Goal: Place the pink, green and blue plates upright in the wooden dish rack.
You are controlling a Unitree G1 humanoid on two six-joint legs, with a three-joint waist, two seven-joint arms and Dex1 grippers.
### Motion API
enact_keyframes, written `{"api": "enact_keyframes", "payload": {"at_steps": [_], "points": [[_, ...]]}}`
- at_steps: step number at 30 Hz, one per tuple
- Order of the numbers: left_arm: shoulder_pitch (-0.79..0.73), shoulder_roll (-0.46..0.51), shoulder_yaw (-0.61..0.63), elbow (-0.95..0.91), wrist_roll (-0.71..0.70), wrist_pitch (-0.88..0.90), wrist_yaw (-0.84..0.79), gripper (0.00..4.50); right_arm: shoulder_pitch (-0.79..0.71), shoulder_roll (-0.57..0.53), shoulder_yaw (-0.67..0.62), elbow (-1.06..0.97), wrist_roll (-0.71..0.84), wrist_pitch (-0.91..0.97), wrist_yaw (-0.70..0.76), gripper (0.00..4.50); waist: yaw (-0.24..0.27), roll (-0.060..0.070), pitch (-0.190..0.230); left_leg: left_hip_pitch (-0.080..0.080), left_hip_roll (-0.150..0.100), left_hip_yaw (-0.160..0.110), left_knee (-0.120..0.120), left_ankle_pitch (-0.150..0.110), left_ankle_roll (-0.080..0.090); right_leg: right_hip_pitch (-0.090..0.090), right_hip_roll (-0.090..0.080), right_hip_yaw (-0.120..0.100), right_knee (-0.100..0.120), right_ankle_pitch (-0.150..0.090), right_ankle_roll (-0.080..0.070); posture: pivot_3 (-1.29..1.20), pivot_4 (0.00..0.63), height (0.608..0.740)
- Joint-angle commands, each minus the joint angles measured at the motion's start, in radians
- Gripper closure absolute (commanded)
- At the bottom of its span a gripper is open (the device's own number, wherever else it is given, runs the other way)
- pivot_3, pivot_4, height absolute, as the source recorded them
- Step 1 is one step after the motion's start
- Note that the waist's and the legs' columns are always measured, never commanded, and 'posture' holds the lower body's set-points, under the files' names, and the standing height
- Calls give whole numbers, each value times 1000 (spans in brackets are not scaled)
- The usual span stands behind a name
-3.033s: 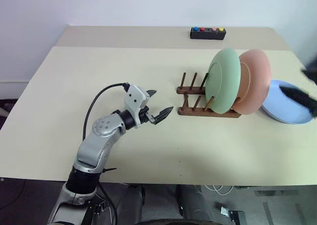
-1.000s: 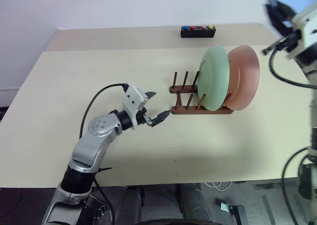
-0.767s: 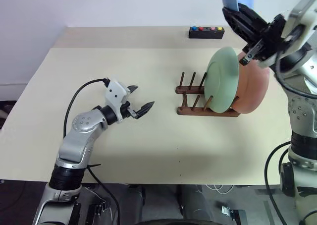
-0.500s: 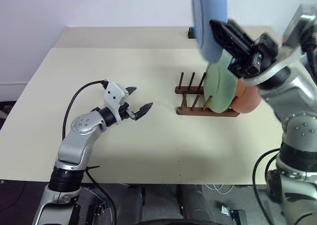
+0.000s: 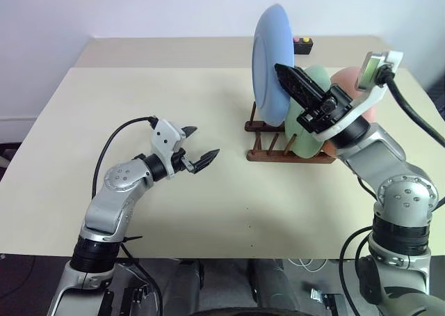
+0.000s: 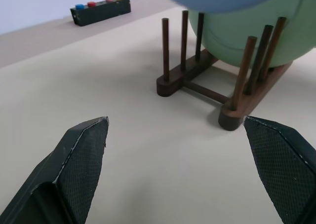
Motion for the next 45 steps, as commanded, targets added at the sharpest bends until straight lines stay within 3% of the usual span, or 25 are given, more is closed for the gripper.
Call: {"api": "enact_keyframes", "payload": {"at_steps": [1, 14, 15, 17, 23, 32, 45], "points": [[-5, 3, 3, -39, -10, 0, -3, 0, -3, 9, -11, -47, 13, -10, -13, 4471, 0, 0, 0, 0, 0, 0, 0, 0, 0, 0, 0, 0, 0, 0, 0, 0, 150, 734], [-4, 5, 3, -44, -8, 7, -8, 0, 27, 25, -27, -31, 46, -8, -38, 4471, 0, 0, 0, 0, 0, 0, 0, 0, 0, 0, 0, 0, 0, 0, 0, 0, 150, 734], [-4, 5, 3, -44, -7, 8, -8, 0, 28, 23, -26, -29, 46, -7, -37, 3838, 0, 0, 0, 0, 0, 0, 0, 0, 0, 0, 0, 0, 0, 0, 0, 0, 150, 734], [-4, 6, 4, -45, -7, 8, -8, 0, 29, 23, -26, -29, 53, -7, -40, 3154, 0, 0, 0, 0, 0, 0, 0, 0, 0, 0, 0, 0, 0, 0, 0, 0, 150, 734], [-4, 5, 4, -45, -7, 8, -7, 0, 26, 17, -26, -25, 40, -11, -46, 168, 0, 0, 0, 0, 0, 0, 0, 0, 0, 0, 0, 0, 0, 0, 0, 0, 150, 734], [-4, 2, 1, -45, -6, 8, -6, 0, -18, -8, -27, -13, -27, -19, -23, 77, 0, 0, 0, 0, 0, 0, 0, 0, 0, 0, 0, 0, 0, 0, 0, 0, 150, 734], [-4, 0, -8, -41, -2, 4, -2, 0, -22, -128, -40, -12, -177, -13, 79, 77, 0, 0, 0, 0, 0, 0, -1, 0, 0, 0, 0, 0, -1, 0, 0, 0, 150, 734]]}}
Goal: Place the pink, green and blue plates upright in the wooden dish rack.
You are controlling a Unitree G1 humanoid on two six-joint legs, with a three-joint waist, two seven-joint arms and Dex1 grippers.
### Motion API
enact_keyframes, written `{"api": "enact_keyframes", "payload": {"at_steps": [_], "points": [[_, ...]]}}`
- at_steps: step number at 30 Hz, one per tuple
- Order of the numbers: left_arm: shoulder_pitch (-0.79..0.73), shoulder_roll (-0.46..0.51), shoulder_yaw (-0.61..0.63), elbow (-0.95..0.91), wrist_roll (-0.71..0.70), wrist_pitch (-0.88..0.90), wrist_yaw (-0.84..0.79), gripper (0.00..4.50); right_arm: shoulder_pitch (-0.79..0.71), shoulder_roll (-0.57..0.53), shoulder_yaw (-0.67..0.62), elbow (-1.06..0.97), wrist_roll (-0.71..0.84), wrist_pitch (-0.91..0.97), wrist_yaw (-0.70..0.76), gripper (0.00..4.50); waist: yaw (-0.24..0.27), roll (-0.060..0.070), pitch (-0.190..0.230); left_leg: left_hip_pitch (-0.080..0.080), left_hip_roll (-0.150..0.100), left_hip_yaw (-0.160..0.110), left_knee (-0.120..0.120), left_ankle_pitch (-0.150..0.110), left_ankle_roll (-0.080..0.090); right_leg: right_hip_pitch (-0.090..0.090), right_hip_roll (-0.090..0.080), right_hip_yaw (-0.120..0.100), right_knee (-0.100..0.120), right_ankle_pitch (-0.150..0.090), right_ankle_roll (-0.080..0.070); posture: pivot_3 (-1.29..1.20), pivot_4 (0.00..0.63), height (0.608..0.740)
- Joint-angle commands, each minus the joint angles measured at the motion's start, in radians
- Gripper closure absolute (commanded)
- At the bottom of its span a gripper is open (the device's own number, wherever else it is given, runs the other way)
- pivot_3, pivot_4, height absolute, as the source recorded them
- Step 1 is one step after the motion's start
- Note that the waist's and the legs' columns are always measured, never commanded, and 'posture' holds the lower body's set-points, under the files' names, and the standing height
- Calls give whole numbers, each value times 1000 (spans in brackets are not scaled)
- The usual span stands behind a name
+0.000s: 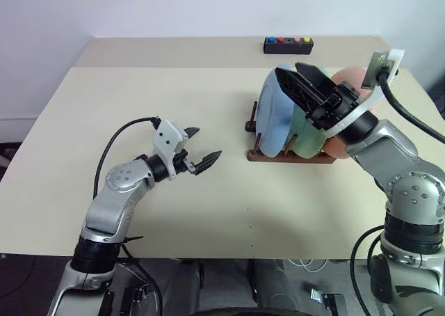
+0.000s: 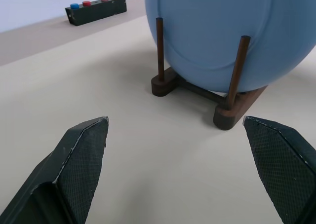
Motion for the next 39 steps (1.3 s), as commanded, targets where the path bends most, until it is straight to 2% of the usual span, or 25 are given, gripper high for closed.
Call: {"api": "enact_keyframes", "payload": {"at_steps": [1, 8, 11, 15, 22, 27, 35, 39], "points": [[-4, 0, 2, -31, -4, -8, 1, 0, -10, -13, -27, -40, -28, -23, 28, 77, 0, 0, 0, 0, 0, 0, 0, 0, 0, 0, 0, 0, 0, 0, 0, 0, 150, 734], [-4, 0, 2, -34, -4, -6, 2, 0, -30, -76, -38, -94, -72, -37, 130, 77, 1, 0, 0, 0, 0, 0, 0, 0, 0, 0, 0, 0, 0, 0, 0, 0, 150, 734], [6, 15, 28, -21, 5, -16, 11, 0, 39, -187, -60, -114, -200, -110, 291, 77, 4, 0, 0, -1, 0, 0, 0, 0, 0, 0, 0, 0, -1, -1, -1, 0, 150, 734], [35, 56, 85, 14, 21, -45, 23, 0, 177, -271, -166, -82, -284, -189, 427, 77, 5, -1, 0, -1, 0, 0, 0, -1, 1, 1, 0, -1, -2, 0, 0, 0, 150, 734], [73, 78, 129, 71, 39, -83, 29, 0, 327, -315, -395, 81, -338, -254, 549, 77, 4, -1, 0, 0, 0, 1, 1, -1, 1, 1, 0, 0, -2, -1, -2, 0, 150, 734], [88, 94, 135, 144, 46, -111, 5, 0, 573, -329, -538, 147, -413, -278, 677, 77, 8, -1, 0, 0, 0, 0, 0, -1, 2, 2, 0, -1, -2, -1, -1, 0, 150, 734], [72, 69, 108, 174, 57, -127, 13, 0, 688, -277, -512, 271, -524, -379, 730, 77, -1, -1, 0, 3, 1, 4, 1, -1, 2, 3, 0, 2, -2, -2, -3, 0, 150, 734], [84, 67, 111, 188, 62, -145, 7, 0, 634, -193, -389, 389, -705, -493, 579, 77, 0, -4, -1, 2, 1, 4, 1, -1, 2, 3, -1, 2, -2, -2, -3, 0, 150, 734]]}}
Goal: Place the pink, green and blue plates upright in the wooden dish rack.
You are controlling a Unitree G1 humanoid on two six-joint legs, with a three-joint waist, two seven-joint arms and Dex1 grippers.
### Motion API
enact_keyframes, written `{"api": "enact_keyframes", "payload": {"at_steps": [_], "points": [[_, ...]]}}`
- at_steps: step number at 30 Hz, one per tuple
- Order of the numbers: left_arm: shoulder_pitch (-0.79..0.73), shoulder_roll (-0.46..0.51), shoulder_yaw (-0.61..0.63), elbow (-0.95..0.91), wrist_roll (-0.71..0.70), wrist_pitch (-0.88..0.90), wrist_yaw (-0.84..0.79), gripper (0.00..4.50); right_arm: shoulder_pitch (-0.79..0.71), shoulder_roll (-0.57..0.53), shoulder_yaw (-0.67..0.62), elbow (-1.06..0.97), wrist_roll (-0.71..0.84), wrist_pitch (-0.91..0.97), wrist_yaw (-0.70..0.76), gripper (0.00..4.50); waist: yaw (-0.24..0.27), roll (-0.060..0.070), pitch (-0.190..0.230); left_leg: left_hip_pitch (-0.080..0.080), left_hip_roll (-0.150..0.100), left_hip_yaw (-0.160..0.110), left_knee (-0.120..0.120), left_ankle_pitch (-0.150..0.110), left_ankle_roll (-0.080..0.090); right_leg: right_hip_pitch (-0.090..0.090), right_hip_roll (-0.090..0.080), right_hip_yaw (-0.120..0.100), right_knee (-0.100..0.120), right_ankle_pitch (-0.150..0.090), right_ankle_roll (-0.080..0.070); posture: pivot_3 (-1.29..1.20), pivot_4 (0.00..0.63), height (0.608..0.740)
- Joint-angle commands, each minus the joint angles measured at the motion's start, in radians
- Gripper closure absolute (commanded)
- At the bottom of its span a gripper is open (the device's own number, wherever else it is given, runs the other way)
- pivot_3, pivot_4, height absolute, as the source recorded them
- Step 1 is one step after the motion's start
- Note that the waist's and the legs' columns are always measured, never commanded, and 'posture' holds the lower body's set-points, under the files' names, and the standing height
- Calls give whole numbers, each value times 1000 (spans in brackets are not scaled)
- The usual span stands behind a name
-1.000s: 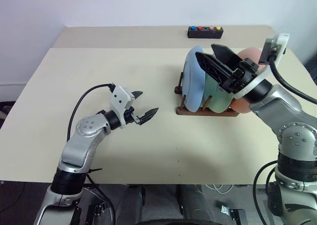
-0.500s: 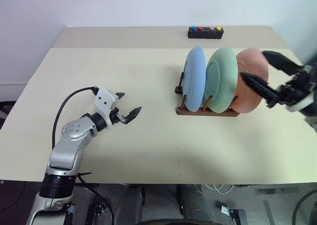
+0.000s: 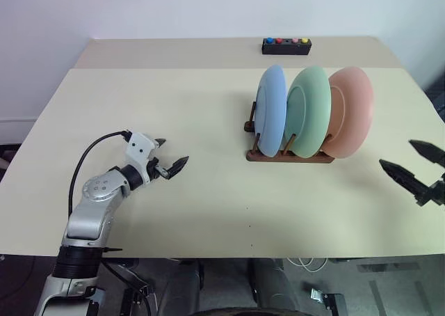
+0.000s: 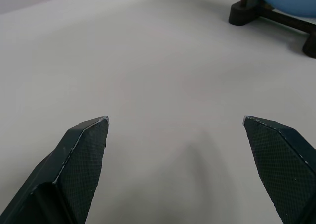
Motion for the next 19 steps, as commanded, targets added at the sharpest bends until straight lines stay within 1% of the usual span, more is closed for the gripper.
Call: {"api": "enact_keyframes", "payload": {"at_steps": [1, 3, 6, 19], "points": [[2, 3, 4, -7, 7, -37, -7, 0, -50, 55, 72, 79, -117, -92, -106, 77, -1, 0, 0, 0, 0, 0, 0, 0, 0, 0, 0, 0, 0, 0, 0, 0, 150, 734], [9, -4, -2, -10, 14, -38, -1, 0, -82, 74, 100, 136, -140, -138, -107, 77, 1, 1, 0, 0, 0, 0, 0, 0, 0, 0, 0, 0, 0, 0, 0, 0, 150, 734], [24, -10, -6, -28, 13, -32, 4, 0, -103, 73, 130, 182, -143, -167, -73, 77, 1, 2, 0, 0, 0, 0, 0, 0, 0, 0, 0, 0, 0, 0, 0, 0, 150, 734], [93, -20, -16, -88, 5, 13, 16, 0, -151, 73, 155, 289, -148, -217, -39, 77, 0, 2, 0, 0, 0, 0, 0, 0, 0, 0, 0, 0, 1, 0, 1, 0, 150, 734]]}}
